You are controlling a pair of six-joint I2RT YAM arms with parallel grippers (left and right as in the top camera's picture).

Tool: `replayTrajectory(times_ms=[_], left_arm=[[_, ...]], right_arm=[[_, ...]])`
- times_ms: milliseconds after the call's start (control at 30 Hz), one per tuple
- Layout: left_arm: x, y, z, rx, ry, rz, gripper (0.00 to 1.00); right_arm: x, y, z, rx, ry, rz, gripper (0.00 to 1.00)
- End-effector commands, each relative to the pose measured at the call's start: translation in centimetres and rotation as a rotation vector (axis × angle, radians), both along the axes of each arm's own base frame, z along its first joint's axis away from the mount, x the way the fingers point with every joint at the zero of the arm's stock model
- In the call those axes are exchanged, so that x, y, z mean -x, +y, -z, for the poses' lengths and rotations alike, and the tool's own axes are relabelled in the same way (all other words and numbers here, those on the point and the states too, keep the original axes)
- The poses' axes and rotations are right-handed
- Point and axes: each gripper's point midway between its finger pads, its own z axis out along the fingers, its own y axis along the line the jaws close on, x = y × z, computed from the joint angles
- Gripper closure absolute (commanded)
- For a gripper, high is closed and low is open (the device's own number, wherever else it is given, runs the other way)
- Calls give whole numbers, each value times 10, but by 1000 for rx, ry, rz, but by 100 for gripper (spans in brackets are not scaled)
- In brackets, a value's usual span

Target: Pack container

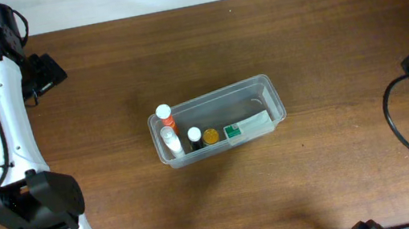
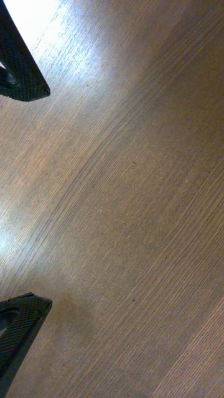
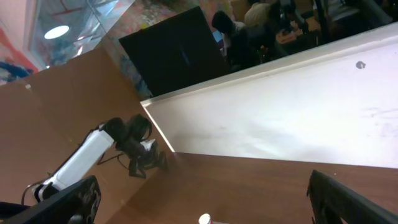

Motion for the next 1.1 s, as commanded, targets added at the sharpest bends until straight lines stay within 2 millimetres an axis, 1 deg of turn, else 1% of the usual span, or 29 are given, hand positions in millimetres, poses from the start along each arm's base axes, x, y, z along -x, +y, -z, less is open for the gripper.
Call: replayTrajectory(times_ms=[0,233,267,300,400,433,467,533,567,633,667,733,767,833,933,1000,1067], left_arm=[[-1,3,-3,-13,-7,0,0],[-1,3,-3,-13,-7,0,0],[-1,3,-3,-13,-7,0,0],[-1,3,-3,-13,-7,0,1],[-1,3,-3,-13,-7,0,1],[-1,3,-3,-13,-7,0,1],[-1,3,-3,-13,-7,0,1],[-1,3,-3,-13,-7,0,1],[-1,3,-3,-13,-7,0,0],[-1,3,-3,-13,-7,0,0],[-1,3,-3,-13,-7,0,0],[-1,3,-3,-13,-7,0,1],[-1,3,-3,-13,-7,0,1],[-1,3,-3,-13,-7,0,1],[-1,3,-3,-13,-7,0,1],[-1,3,-3,-13,-7,0,1],[-1,3,-3,-13,-7,0,1]], right_arm=[[-3,-5,1,-2,16,4,2],[-27,-35,15,-82,80,4,2],[-30,-39,18,-95,91,4,2],[-38,-49,24,-122,112,3,1],[-49,-62,33,-151,137,4,1],[-59,-76,43,-93,87,13,2],[-64,-83,49,-101,96,13,2],[-72,-92,63,-127,150,0,2],[-78,-94,69,-173,187,-12,2],[-87,-86,74,-188,197,-55,2],[-90,-82,73,-179,177,-69,2],[-97,-60,64,-115,61,-117,1],[-98,-47,58,-73,-8,-146,2],[-95,-14,45,19,-147,-208,2],[-82,26,24,88,-296,-253,2],[-78,45,12,60,-341,-231,2],[-84,51,9,-13,-299,-157,2]])
